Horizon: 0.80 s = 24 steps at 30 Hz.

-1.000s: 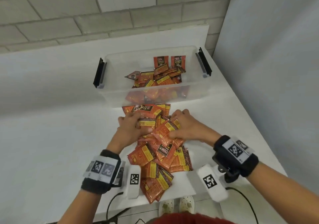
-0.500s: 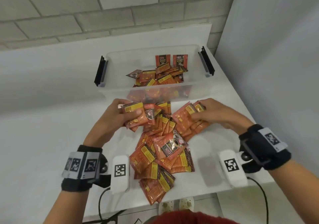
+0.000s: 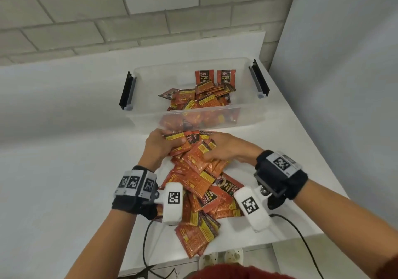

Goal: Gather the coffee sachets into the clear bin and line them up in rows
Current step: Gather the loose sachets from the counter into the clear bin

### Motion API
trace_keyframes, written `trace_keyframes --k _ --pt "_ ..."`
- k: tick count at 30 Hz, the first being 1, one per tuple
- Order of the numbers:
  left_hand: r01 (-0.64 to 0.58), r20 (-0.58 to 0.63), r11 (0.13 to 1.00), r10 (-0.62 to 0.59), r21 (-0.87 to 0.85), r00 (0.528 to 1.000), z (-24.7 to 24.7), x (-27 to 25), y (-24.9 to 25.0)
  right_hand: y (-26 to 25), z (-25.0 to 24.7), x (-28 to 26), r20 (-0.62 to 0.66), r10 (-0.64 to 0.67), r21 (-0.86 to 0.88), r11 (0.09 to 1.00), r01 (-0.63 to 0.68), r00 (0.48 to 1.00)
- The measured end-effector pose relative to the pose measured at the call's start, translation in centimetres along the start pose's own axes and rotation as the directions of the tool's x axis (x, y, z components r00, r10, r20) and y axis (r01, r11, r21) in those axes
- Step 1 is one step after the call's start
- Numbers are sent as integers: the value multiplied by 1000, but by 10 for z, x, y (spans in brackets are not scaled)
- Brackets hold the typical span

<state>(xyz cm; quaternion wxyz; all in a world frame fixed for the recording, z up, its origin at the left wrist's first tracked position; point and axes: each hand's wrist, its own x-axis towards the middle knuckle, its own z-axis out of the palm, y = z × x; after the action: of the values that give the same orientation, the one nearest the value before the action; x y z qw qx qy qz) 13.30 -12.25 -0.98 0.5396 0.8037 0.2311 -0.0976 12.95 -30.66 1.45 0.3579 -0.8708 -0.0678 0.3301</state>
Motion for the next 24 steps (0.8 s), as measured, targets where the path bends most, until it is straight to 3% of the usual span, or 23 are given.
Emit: trace_keyframes --k 3,7,10,13,19,24 --pt "123 152 987 -107 -100 983 -3 -4 6 9 -11 -6 34 4 83 996 -7 999" --pt "180 290 976 -140 -118 947 -5 -11 14 20 -26 -20 30 18 132 991 -22 999" --pt "168 380 975 -101 -146 919 -10 -21 28 23 -43 -36 23 8 183 983 -12 1000" --pt "71 429 985 2 -154 903 -27 -31 50 17 -71 -52 -41 -1 254 967 12 999" --pt "-60 382 958 168 -279 909 -51 -26 110 -10 -126 -49 -181 -34 378 920 101 983" --pt "-70 257 966 136 -251 957 -33 9 145 -33 -151 -7 -284 0 479 866 142 959"
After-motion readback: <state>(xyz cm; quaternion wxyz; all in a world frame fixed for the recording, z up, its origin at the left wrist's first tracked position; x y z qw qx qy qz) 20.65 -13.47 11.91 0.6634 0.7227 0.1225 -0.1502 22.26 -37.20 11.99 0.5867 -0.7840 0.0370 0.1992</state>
